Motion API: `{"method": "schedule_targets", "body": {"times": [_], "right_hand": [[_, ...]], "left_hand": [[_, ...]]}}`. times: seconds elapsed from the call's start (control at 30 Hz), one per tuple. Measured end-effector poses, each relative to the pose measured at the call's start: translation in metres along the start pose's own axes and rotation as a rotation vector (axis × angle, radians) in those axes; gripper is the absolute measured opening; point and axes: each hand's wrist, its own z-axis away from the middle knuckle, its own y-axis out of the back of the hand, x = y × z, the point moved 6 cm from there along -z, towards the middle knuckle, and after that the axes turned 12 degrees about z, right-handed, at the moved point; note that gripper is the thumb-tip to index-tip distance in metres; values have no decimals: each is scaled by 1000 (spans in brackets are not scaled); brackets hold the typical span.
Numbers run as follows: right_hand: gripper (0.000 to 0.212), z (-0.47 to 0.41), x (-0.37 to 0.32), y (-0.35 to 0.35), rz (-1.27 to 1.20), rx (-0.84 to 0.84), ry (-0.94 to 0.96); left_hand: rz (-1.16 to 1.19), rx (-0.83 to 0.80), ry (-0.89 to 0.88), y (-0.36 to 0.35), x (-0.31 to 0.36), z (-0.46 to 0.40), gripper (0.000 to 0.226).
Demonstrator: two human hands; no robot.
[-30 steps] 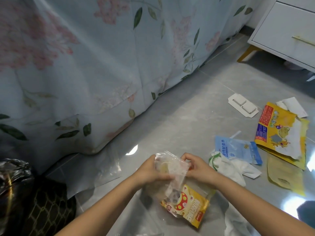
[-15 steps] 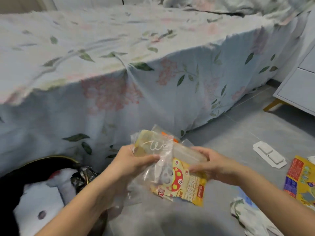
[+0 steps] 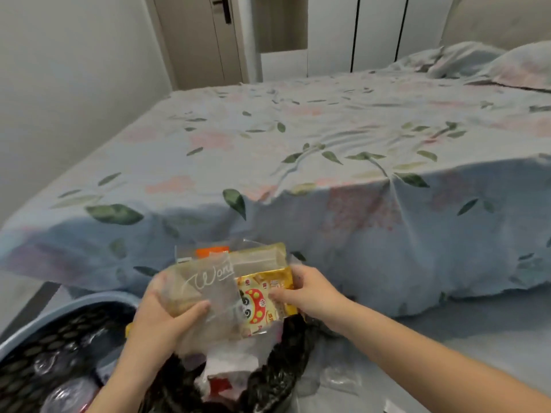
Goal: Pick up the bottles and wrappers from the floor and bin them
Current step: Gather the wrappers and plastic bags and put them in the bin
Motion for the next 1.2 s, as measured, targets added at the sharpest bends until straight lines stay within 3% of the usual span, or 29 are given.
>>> {"method": "schedule_targets", "body": {"times": [0.1, 0.2, 0.27, 0.37, 0.47, 0.6, 0.67, 0.8, 0.87, 0.97, 1.07, 1.13, 1.2], "right_hand": [[49, -18, -7, -27, 313, 175, 3], [55, -28, -13, -50, 943, 203, 100], [40, -36, -7, -61, 1253, 124, 136], [11, -44, 2, -69, 1489, 54, 177], [10, -46, 6, -76, 1555, 10, 232], [20, -32, 3, -61, 1399, 51, 362], [29, -21, 1, -40, 1283, 80, 365], [29, 1, 24, 24, 1133, 191, 301], [29, 11, 48, 61, 1104, 176, 200], [27, 28, 89, 113, 1051, 128, 15], [24, 52, 130, 152, 1048, 109, -121], [24, 69, 156, 169, 1080, 82, -184], [24, 88, 179, 182, 1099, 62, -237]], "left_hand": [[-374, -62, -164, 16, 5, -8, 75], [-661, -224, -79, 3, -23, -24, 71], [-759, -382, 44, -15, -54, -36, 64], [-906, -503, 156, -45, -104, -53, 65], [-1082, -490, 277, -57, -148, -68, 63], [-1214, -518, 418, -68, -173, -69, 51], [-1307, -498, 390, -75, -175, -65, 46], [-1550, -433, 337, -95, -131, -55, 41], [-1657, -394, 166, -111, -84, -47, 38], [-1562, -341, -193, -144, -3, -18, 34], [-1082, -515, -497, -196, 39, 20, 31], [-666, -760, -404, -238, 29, 43, 23], [-503, -897, -181, -279, -17, 59, 19]]}}
